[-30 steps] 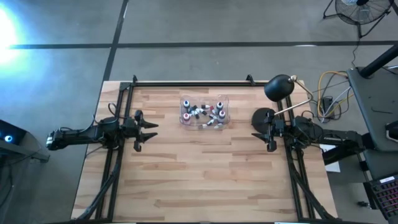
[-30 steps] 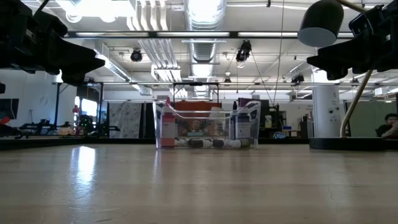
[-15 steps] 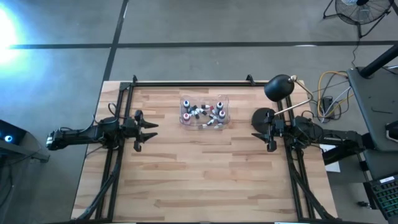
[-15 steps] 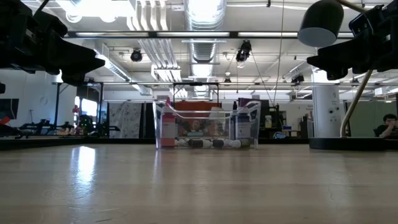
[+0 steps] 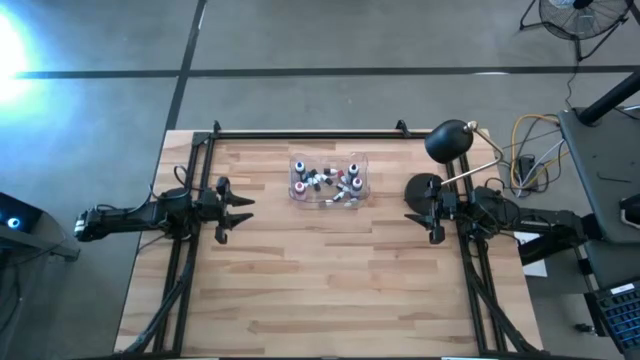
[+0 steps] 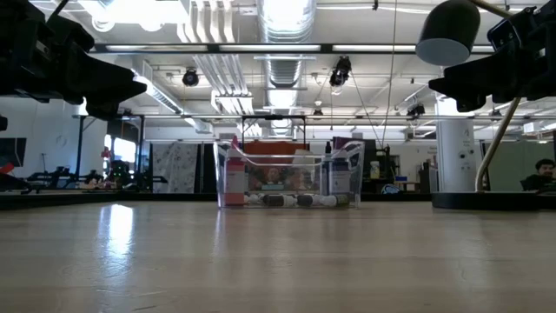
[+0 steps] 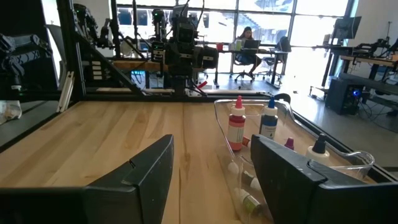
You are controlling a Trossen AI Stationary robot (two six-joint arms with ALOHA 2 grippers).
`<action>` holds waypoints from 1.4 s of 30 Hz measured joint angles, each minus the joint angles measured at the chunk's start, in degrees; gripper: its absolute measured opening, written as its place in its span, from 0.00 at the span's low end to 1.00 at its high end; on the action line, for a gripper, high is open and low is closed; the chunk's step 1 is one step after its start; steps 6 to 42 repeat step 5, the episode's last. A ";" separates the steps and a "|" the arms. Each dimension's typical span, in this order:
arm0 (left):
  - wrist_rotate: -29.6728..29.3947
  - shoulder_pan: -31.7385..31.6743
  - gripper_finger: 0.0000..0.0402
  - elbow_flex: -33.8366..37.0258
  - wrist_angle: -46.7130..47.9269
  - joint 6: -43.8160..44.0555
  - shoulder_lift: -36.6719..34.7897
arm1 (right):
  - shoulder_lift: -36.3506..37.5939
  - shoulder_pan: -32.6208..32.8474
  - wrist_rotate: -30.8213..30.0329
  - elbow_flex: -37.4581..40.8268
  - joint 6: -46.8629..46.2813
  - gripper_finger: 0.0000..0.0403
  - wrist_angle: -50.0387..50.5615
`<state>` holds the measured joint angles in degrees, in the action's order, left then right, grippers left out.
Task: Pick & Place food coloring
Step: Return to Home Position
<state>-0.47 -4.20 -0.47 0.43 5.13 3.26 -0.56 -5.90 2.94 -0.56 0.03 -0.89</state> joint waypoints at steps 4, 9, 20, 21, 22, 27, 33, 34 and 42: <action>0.00 0.00 0.38 0.00 0.02 -0.01 0.01 | 0.00 -0.01 0.00 0.00 0.00 0.52 0.00; 0.00 0.00 0.38 0.00 0.01 -0.01 0.01 | 0.00 -0.01 0.00 0.00 -0.02 0.52 0.00; 0.00 0.00 0.38 0.00 0.01 -0.01 0.01 | 0.00 -0.01 0.00 0.00 -0.02 0.52 0.00; 0.00 0.00 0.38 0.00 0.01 -0.01 0.01 | 0.00 -0.01 0.00 0.00 -0.02 0.52 0.00; 0.00 0.00 0.38 0.00 0.01 -0.01 0.01 | 0.00 -0.01 0.00 0.00 -0.02 0.52 0.00; 0.00 0.00 0.38 0.00 0.01 -0.01 0.01 | 0.00 -0.01 0.00 0.00 -0.02 0.52 0.00; 0.00 0.00 0.38 0.00 0.01 -0.01 0.01 | 0.00 -0.01 0.00 0.00 -0.02 0.52 0.00; 0.00 0.00 0.38 0.00 0.01 -0.01 0.01 | 0.00 -0.01 0.00 0.00 -0.02 0.52 0.00; 0.00 0.00 0.38 0.00 0.01 -0.01 0.01 | 0.00 -0.01 0.00 0.00 -0.02 0.52 0.00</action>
